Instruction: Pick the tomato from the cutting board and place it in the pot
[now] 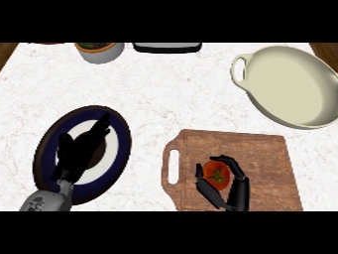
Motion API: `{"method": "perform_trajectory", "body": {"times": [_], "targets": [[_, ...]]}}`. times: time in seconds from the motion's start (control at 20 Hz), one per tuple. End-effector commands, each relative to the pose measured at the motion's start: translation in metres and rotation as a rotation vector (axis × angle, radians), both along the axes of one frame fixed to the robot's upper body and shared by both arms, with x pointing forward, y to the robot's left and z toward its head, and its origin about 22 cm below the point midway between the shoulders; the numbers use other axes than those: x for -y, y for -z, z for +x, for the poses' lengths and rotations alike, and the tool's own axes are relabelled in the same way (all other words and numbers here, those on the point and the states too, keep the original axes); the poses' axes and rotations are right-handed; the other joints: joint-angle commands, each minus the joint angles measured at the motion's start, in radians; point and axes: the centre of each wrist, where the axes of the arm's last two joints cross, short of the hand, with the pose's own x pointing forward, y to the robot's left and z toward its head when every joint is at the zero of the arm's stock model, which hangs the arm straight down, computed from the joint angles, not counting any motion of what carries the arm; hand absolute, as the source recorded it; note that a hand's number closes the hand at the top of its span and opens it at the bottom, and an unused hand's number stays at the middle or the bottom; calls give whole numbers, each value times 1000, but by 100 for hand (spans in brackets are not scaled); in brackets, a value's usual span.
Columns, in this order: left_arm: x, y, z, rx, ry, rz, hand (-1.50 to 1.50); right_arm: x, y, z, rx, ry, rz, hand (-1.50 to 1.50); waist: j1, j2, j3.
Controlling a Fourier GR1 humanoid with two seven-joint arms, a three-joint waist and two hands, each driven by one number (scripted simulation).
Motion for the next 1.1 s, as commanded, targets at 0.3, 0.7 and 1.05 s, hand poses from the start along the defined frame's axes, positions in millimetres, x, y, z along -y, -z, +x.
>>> {"method": "perform_trajectory", "body": {"times": [0.3, 0.7, 1.05], "targets": [[-1, -3, 4, 7, 8, 1, 0, 157, -7, 21, 0, -232, -77, 150, 10, 20, 11], [5, -7, 6, 29, 28, -13, 0, 297, -87, 43, -3, -461, -232, 150, 36, 30, 18], [8, -7, 7, 36, 43, 6, 0, 402, -167, 36, 48, -535, -255, 150, 53, 36, 21]]}}
